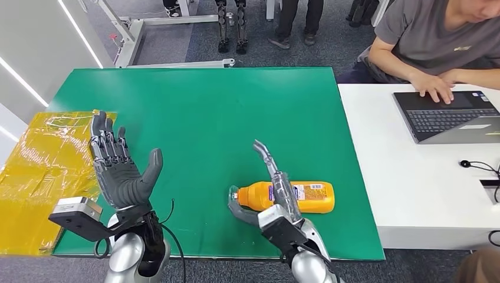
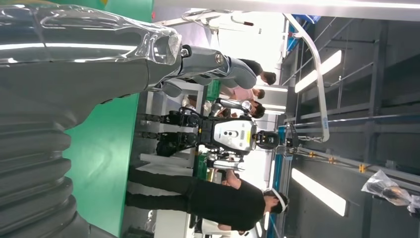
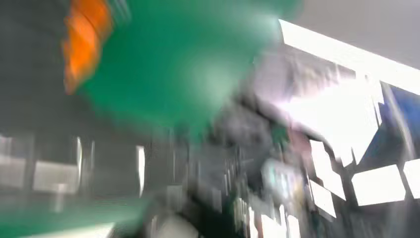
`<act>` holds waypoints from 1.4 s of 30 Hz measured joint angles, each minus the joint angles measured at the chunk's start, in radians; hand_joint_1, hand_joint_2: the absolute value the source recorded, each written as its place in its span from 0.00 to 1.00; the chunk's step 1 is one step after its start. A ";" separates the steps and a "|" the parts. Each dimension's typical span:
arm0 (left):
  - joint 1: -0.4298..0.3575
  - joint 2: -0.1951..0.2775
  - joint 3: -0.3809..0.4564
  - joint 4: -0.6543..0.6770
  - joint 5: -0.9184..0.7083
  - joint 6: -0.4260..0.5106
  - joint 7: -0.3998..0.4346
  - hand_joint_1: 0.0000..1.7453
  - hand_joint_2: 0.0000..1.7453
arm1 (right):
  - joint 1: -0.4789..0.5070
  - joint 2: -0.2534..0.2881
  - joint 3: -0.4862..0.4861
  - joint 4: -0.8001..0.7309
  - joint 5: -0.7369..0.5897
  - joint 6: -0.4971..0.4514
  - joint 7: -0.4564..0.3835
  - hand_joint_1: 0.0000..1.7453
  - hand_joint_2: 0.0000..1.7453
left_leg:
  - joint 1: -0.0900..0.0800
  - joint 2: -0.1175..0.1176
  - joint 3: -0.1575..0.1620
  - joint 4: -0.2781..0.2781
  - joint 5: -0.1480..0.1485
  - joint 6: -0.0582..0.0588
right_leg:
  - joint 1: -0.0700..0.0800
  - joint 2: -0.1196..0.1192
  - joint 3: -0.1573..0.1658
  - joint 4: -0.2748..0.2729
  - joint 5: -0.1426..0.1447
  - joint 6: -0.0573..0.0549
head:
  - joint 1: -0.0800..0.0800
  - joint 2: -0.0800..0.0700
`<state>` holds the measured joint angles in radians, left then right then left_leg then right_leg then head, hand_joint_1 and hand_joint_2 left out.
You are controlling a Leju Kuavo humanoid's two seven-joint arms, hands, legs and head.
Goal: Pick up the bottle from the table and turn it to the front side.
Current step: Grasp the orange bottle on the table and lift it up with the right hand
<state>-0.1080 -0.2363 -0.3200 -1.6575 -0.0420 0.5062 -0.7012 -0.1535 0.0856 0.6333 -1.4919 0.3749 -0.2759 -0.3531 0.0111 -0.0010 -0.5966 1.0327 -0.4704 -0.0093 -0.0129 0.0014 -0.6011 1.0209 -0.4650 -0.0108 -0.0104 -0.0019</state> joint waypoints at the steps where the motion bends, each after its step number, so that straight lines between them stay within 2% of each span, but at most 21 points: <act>1: 0.000 0.000 0.000 0.000 -0.001 -0.001 0.000 0.00 1.00 | -0.006 -0.009 0.000 0.002 0.035 0.012 0.030 0.00 1.00 | 0.000 0.000 0.000 0.000 0.000 0.000 | 0.000 0.000 0.000 0.000 0.000 0.000 | 0.000 0.000; 7: 0.000 0.001 0.002 0.000 0.002 -0.022 0.000 0.00 1.00 | -0.071 -0.086 -0.006 0.029 0.260 0.144 0.173 0.00 1.00 | 0.000 0.000 0.000 0.001 0.000 0.000 | 0.000 0.000 0.000 0.000 0.000 0.000 | 0.000 0.000; 12: 0.001 0.004 0.003 0.000 0.009 -0.045 0.000 0.00 1.00 | -0.141 -0.200 -0.001 0.086 0.393 0.301 0.210 0.00 1.00 | 0.000 -0.001 0.000 0.001 0.000 0.000 | 0.000 -0.001 0.001 0.000 0.001 0.000 | 0.000 0.000; 17: 0.000 0.003 0.003 0.000 0.023 -0.060 0.000 0.00 1.00 | -0.247 -0.295 0.018 0.159 0.412 0.451 0.210 0.00 1.00 | 0.000 -0.001 0.000 0.002 0.000 0.000 | 0.000 0.000 0.001 0.000 0.001 0.000 | 0.000 0.000; 24: -0.003 0.003 0.002 0.004 0.040 -0.060 0.000 0.00 1.00 | -0.357 -0.379 0.060 0.211 0.398 0.595 0.214 0.00 1.00 | 0.000 0.000 0.000 0.002 0.000 0.000 | 0.000 0.000 0.000 0.000 0.001 0.000 | 0.000 0.000; 32: -0.005 0.001 0.001 0.006 0.054 -0.044 0.000 0.00 1.00 | -0.503 -0.401 0.125 0.310 0.345 0.690 0.196 0.00 1.00 | 0.000 0.000 0.000 0.002 0.000 0.000 | 0.000 0.000 0.000 0.000 0.001 0.000 | 0.000 0.000; 42: -0.012 0.001 0.000 0.006 0.064 -0.024 0.000 0.00 1.00 | -0.671 -0.352 0.247 0.518 0.271 0.758 0.156 0.00 1.00 | 0.000 -0.001 0.000 0.002 0.000 0.000 | 0.000 0.000 0.000 0.000 0.001 0.000 | 0.000 0.000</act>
<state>-0.1200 -0.2354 -0.3197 -1.6510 0.0220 0.4824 -0.7012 -0.8247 -0.2663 0.8800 -0.9738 0.6459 0.4818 -0.1968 0.0109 -0.0016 -0.5966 1.0345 -0.4700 -0.0089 -0.0132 0.0012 -0.6007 1.0214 -0.4642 -0.0104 -0.0107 -0.0019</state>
